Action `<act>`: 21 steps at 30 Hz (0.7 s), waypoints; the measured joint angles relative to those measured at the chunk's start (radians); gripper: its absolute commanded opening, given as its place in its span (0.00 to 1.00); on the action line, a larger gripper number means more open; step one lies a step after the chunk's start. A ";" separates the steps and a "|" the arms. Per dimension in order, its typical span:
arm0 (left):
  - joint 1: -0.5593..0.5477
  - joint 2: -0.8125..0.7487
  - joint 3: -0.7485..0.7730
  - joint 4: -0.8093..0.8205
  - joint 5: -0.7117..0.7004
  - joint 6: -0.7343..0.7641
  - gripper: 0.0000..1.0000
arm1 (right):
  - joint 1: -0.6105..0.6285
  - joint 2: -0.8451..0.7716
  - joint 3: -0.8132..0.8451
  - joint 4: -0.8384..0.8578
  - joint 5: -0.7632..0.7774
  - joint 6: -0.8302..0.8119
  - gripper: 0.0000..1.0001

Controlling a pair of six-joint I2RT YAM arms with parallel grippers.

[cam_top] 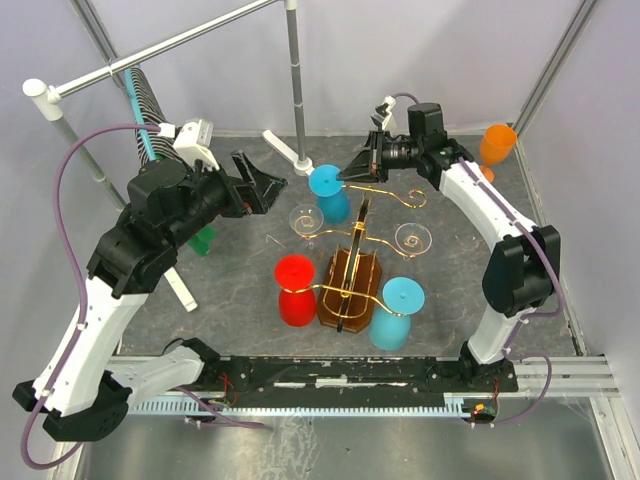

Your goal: Take the wine glass off the wine glass rack

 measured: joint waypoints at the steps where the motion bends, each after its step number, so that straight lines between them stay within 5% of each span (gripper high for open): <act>1: 0.000 0.000 0.000 0.000 0.000 0.000 0.99 | -0.004 -0.002 0.000 0.000 -0.004 0.004 0.01; 21: 0.000 0.000 0.000 0.000 -0.005 0.001 0.99 | -0.197 0.003 0.056 -0.095 0.027 -0.030 0.01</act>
